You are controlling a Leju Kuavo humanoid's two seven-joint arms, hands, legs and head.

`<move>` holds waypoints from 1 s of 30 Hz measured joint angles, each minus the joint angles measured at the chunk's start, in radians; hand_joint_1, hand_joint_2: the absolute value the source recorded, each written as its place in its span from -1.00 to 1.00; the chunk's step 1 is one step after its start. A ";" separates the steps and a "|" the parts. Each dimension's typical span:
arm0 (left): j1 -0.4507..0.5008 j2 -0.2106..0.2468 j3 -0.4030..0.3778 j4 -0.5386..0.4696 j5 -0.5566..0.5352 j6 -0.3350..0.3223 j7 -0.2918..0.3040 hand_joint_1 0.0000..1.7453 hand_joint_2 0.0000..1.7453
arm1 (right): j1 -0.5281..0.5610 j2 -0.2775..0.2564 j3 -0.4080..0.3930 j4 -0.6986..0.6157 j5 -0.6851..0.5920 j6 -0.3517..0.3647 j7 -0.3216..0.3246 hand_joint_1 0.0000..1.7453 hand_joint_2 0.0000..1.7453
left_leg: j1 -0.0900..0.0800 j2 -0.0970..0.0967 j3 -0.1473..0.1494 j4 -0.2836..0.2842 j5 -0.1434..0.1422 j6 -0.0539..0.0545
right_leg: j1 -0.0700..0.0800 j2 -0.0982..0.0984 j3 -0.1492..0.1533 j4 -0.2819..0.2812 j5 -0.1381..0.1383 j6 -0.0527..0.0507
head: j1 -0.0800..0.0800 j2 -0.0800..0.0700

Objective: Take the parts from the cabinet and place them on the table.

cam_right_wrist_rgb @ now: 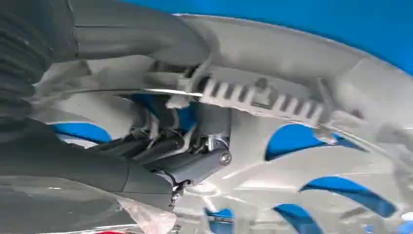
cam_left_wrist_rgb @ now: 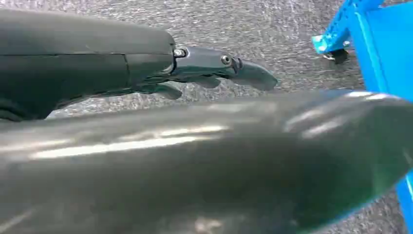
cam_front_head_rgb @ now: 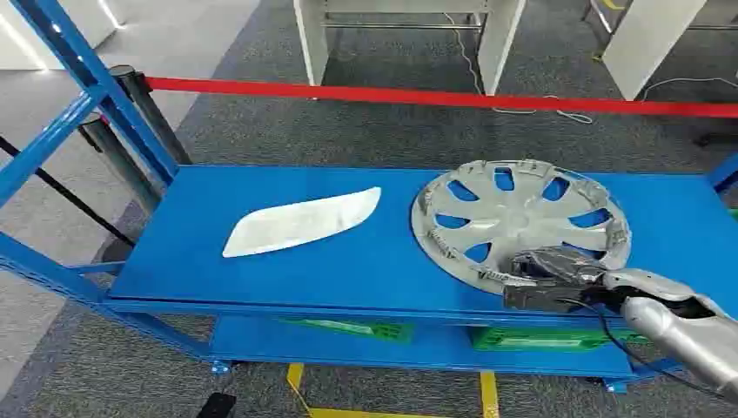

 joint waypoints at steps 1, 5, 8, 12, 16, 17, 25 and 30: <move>0.001 0.000 0.000 0.000 0.000 0.000 0.000 -1.00 -1.00 | 0.001 0.002 0.000 0.000 -0.002 0.000 0.000 1.00 1.00 | 0.002 0.000 0.004 -0.006 0.016 -0.001 | -0.001 0.000 0.001 0.000 0.000 0.000 | 0.000 0.000; 0.000 0.000 0.000 0.000 0.000 0.000 0.005 -1.00 -1.00 | 0.000 0.005 -0.002 0.000 -0.004 0.002 -0.002 1.00 1.00 | 0.013 -0.001 0.138 -0.285 0.143 -0.008 | -0.002 0.003 0.004 0.003 -0.003 0.014 | 0.000 0.000; -0.001 0.000 0.000 0.000 0.000 0.000 0.006 -1.00 -1.00 | -0.001 0.005 -0.003 0.000 -0.005 0.004 -0.004 1.00 1.00 | 0.006 -0.001 0.139 -0.301 0.136 0.010 | 0.000 0.007 -0.003 0.002 0.002 0.032 | -0.001 0.000; -0.003 0.000 0.000 0.000 0.000 0.001 0.006 -1.00 -1.00 | 0.002 0.005 -0.003 0.001 -0.007 0.006 -0.003 1.00 1.00 | 0.010 0.004 0.139 -0.312 0.147 0.039 | -0.003 0.007 -0.049 0.082 -0.057 0.046 | 0.009 0.000; -0.001 0.000 0.000 0.000 0.000 0.001 0.006 -1.00 -1.00 | 0.015 0.005 -0.003 0.001 -0.011 0.006 -0.008 1.00 1.00 | 0.003 0.008 0.134 -0.311 0.149 0.046 | -0.003 0.007 -0.166 0.321 -0.133 0.049 | 0.009 0.000; -0.001 0.000 0.000 0.000 0.000 0.001 0.006 -1.00 -1.00 | 0.015 0.005 -0.003 0.000 -0.011 0.006 -0.009 1.00 1.00 | 0.002 0.007 0.135 -0.311 0.148 0.046 | -0.003 0.007 -0.147 0.283 -0.101 0.047 | 0.009 0.000; -0.003 -0.001 0.000 0.000 0.000 0.001 0.005 -1.00 -1.00 | 0.005 0.010 -0.002 -0.005 -0.011 0.010 -0.011 1.00 1.00 | -0.002 0.004 0.135 -0.309 0.148 0.014 | 0.001 0.004 0.001 -0.002 0.002 0.014 | 0.007 0.000; -0.001 0.000 0.000 0.000 0.000 0.002 0.005 -1.00 -1.00 | 0.003 0.013 -0.001 -0.010 -0.012 0.009 -0.011 1.00 1.00 | 0.005 0.003 0.017 -0.028 -0.003 -0.006 | -0.002 -0.001 -0.002 -0.005 0.006 0.003 | 0.000 0.000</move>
